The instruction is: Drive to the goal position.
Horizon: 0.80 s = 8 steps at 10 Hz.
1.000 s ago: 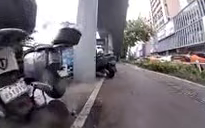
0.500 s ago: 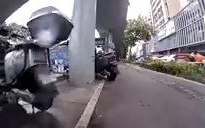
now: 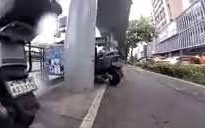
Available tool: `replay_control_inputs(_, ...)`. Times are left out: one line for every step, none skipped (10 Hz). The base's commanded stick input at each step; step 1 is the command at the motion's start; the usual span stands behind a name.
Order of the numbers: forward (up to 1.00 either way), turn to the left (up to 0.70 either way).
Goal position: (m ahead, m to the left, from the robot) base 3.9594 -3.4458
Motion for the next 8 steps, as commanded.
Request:
replay_control_inputs(0.7,0.0)
replay_control_inputs(0.7,0.0)
replay_control_inputs(0.7,0.0)
replay_control_inputs(0.7,0.0)
replay_control_inputs(0.55,0.0)
replay_control_inputs(0.45,0.0)
replay_control_inputs(0.45,0.0)
replay_control_inputs(0.45,-0.09)
